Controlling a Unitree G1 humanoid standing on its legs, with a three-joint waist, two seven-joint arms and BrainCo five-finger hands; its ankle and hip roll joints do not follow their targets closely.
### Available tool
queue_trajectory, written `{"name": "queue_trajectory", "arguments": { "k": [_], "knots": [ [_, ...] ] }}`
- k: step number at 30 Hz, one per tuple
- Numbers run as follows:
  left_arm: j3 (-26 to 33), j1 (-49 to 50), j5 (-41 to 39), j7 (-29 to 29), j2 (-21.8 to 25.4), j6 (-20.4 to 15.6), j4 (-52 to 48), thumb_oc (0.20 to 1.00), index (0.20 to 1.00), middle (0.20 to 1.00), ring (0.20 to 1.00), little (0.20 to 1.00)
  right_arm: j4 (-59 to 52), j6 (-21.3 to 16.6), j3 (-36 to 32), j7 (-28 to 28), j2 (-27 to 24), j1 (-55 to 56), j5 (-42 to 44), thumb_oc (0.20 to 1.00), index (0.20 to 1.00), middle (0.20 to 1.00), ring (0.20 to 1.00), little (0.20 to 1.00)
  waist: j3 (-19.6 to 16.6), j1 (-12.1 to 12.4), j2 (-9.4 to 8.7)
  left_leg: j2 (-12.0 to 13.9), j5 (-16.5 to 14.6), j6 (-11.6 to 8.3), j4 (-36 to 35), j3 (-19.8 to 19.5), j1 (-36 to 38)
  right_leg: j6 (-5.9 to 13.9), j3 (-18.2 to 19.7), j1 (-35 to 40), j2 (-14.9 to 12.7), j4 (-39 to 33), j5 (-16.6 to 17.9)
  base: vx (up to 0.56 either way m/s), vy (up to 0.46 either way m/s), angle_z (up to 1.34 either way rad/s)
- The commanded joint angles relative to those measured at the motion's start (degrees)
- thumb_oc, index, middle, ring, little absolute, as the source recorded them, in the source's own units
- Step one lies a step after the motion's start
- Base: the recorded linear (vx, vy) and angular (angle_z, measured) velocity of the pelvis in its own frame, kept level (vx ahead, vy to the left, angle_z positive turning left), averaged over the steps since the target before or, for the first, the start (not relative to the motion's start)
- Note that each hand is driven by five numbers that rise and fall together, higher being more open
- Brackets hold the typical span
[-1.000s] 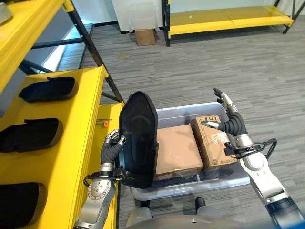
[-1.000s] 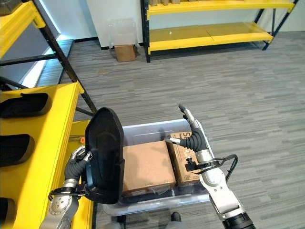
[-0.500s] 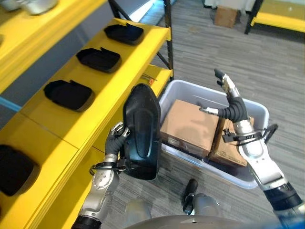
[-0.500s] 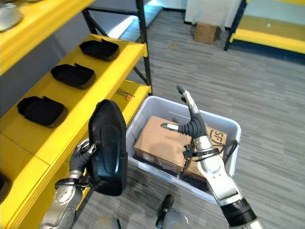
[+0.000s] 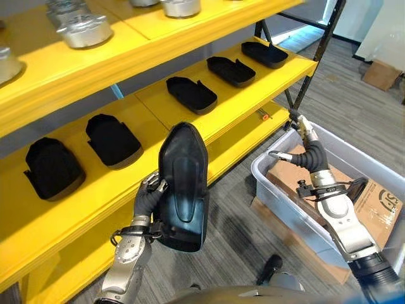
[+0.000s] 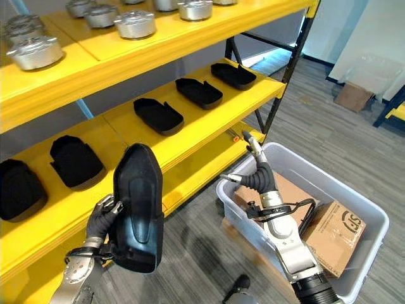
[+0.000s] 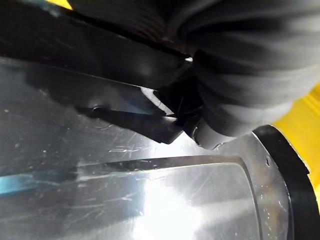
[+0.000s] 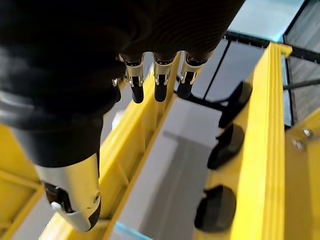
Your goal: Move parts from the plastic box to the shelf.
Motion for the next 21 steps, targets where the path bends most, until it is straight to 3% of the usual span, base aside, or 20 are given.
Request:
{"name": "queue_trajectory", "arguments": {
  "k": [1,6,8,10,11,12,13,16,17,18,19,21],
  "knots": [
    [3.98,-3.61,2.47,-0.82,1.07,-3.21,-7.36,0.2,0.2,0.2,0.2,0.2,-1.5,-1.55,-0.24,0.01,-0.4,-2.52,-0.29,1.0,1.0,1.0,1.0,1.0,0.38,0.13,0.05,-0.62,-0.16,1.82,-2.41,-1.01,1.78,10.58,4.72,5.46,-4.08,-2.84,7.86,-0.06,0.187,0.21],
    [5.04,-1.87,3.73,-1.61,1.49,-2.84,-7.8,0.2,0.2,0.2,0.2,0.2,-0.48,-0.81,-0.29,0.8,0.45,-1.24,-1.24,1.0,1.0,1.0,1.0,1.0,0.03,1.42,-1.23,-4.18,-0.3,3.2,-2.81,-3.12,1.47,11.86,4.1,7.58,-6.56,-6.7,12.67,-0.04,0.185,0.37],
    [5.08,-1.75,4.32,-1.64,1.63,-2.81,-7.62,0.2,0.2,0.2,0.2,0.2,0.21,-0.55,-0.31,0.87,1.37,-0.38,-1.69,1.0,1.0,1.0,1.0,1.0,0.36,1.5,-2.01,-6.23,1.07,4.05,-3.53,-3.42,1.36,11.61,4.0,7.52,-8.19,-7.21,14.69,-0.08,0.27,0.3],
    [5.3,-1.75,4.86,-1.43,1.85,-2.69,-7.41,0.2,0.2,0.2,0.2,0.2,0.6,-0.27,0.17,0.8,2.19,-0.25,-1.76,1.0,1.0,1.0,1.0,1.0,0.67,1.34,-1.98,-6.72,1.57,4.68,-4.34,-3.85,1.81,11.31,5.71,6.73,-8.65,-5.35,14.13,-0.06,0.205,0.52],
    [5.06,-2.24,5.22,-1.07,2.12,-2.62,-6.83,0.2,0.2,0.2,0.2,0.2,0.75,-0.31,0.29,0.73,2.33,-0.24,-1.61,1.0,1.0,1.0,1.0,1.0,1.07,0.71,-1.9,-6.63,1.94,5.05,-4.46,-4.57,1.77,10.69,10.08,5.77,-7.37,-3.59,13.11,-0.07,0.205,0.56],
    [4.39,-3.2,5.06,-0.86,2.3,-2.88,-5.86,0.2,0.2,0.2,0.2,0.2,0.59,-0.39,0.39,1.34,2.0,-0.04,-1.61,1.0,1.0,1.0,1.0,1.0,1.7,-1.33,-1.69,-6.77,3.0,5.76,-4.48,-6.17,1.57,8.81,18.93,4.28,-1.86,-1.11,9.37,-0.09,0.279,0.5],
    [4.2,-3.77,4.81,-0.96,2.17,-2.87,-5.4,0.2,0.2,0.2,0.2,0.2,0.24,-0.58,0.29,2.16,1.47,0.41,-1.2,1.0,1.0,1.0,1.0,1.0,1.76,-1.87,-1.47,-6.78,3.6,6.14,-4.52,-6.2,1.44,7.02,23.04,3.11,3.39,1.58,4.86,-0.07,0.279,0.72],
    [3.95,-3.87,4.85,-1.71,1.65,-2.79,-5.57,0.2,0.2,0.2,0.2,0.2,-0.3,-1.42,-0.47,3.77,0.58,2.35,0.45,1.0,1.0,1.0,1.0,1.0,1.12,-3.08,-1.93,-7.51,5.23,6.54,-4.43,-7.55,0.14,3.46,26.71,3.26,13.99,4.25,-3.2,-0.02,0.113,0.4],
    [3.88,-4.56,4.84,-1.54,1.34,-2.91,-4.83,0.2,0.2,0.2,0.2,0.2,0.05,-1.75,0.01,4.29,0.27,2.32,1.23,1.0,1.0,1.0,1.0,1.0,0.01,-4.29,-2.9,-8.38,6.54,6.31,-4.26,-9.58,-1.72,1.99,32.9,2.74,21.2,2.04,-5.06,0.01,0.017,0.43],
    [3.9,-4.54,4.84,-1.54,1.34,-2.91,-4.83,0.2,0.2,0.2,0.2,0.2,0.09,-1.78,0.05,4.3,0.27,2.29,1.25,1.0,1.0,1.0,1.0,1.0,-0.09,-4.24,-2.86,-8.31,6.46,6.28,-4.24,-9.5,-1.77,1.95,32.97,2.78,21.29,1.83,-4.98,-0.03,-0.032,0.79],
    [3.62,-4.75,4.54,-1.51,1.16,-3.08,-4.57,0.2,0.2,0.2,0.2,0.2,0.03,-2.11,0.49,4.42,0.08,2.13,1.7,1.0,1.0,1.0,1.0,1.0,-0.31,-4.83,-3.54,-8.85,7.56,6.07,-3.91,-10.52,-3.23,1.29,37.73,3.07,23.29,-2.16,-3.97,-0.02,-0.039,0.44],
    [3.18,-4.6,4.56,-1.55,0.86,-3.02,-4.66,0.2,0.2,0.2,0.2,0.2,-0.34,-2.25,0.69,4.37,0.08,2.33,1.95,1.0,1.0,1.0,1.0,1.0,-0.55,-4.79,-3.89,-9.11,7.97,6.01,-4.02,-10.89,-3.53,1.29,39.61,4.21,23.11,-4.01,-3.45,-0.03,-0.049,0.14]
  ]
}}
